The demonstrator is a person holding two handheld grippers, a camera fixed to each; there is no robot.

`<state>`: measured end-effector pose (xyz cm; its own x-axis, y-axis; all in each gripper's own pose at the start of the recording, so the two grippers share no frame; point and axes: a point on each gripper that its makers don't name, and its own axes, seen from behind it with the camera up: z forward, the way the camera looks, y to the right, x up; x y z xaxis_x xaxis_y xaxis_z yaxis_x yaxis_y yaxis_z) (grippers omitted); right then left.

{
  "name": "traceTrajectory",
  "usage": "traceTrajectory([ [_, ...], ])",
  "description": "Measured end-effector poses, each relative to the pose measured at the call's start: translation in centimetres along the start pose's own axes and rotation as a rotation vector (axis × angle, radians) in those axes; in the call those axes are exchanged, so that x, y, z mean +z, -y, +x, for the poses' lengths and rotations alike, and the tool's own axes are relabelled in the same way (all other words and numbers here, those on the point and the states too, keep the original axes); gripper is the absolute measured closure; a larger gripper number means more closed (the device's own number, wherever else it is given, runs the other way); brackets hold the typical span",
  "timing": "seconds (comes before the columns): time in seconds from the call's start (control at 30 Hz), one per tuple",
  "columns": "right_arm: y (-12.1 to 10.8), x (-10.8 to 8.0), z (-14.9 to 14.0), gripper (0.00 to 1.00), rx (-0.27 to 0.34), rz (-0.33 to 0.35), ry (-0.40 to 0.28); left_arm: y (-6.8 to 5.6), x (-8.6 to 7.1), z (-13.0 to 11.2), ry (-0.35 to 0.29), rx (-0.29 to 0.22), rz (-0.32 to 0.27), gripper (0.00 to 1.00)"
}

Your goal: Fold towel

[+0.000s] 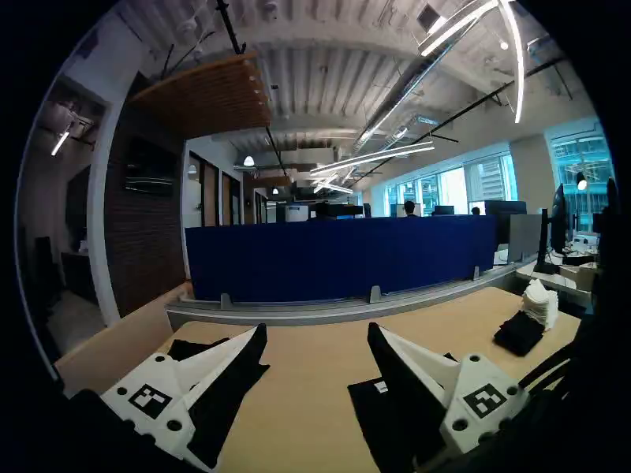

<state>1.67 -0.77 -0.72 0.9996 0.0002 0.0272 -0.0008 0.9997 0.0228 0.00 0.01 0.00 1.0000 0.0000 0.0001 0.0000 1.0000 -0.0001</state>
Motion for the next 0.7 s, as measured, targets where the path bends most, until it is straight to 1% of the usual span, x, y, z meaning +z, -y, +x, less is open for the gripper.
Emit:
traceTrajectory([
  [0.1,0.3,-0.1,0.6,0.0,-0.002,0.021,0.013,-0.7,0.0,-0.2,0.011,0.002,-0.007,0.05],
  [0.2,0.3,-0.1,0.5,0.0,-0.007,0.033,0.041,-1.2,0.1,-0.4,0.036,0.015,-0.016,0.05],
  [0.37,0.9,-0.2,0.2,0.0,-0.034,0.082,0.094,-2.7,0.0,-0.3,0.069,0.031,-0.073,0.05],
  [0.47,1.9,-0.3,-0.4,0.0,-0.054,0.136,0.14,-3.3,-0.1,-0.6,0.099,0.041,-0.114,0.05],
  [0.6,3.7,-0.6,-1.4,0.0,-0.087,0.226,0.208,-4.1,-0.2,-1.4,0.146,0.055,-0.173,0.05],
  [0.7,5.1,-1.0,-2.2,0.0,-0.119,0.291,0.254,-4.9,-0.5,-2.2,0.185,0.079,-0.223,0.05],
])
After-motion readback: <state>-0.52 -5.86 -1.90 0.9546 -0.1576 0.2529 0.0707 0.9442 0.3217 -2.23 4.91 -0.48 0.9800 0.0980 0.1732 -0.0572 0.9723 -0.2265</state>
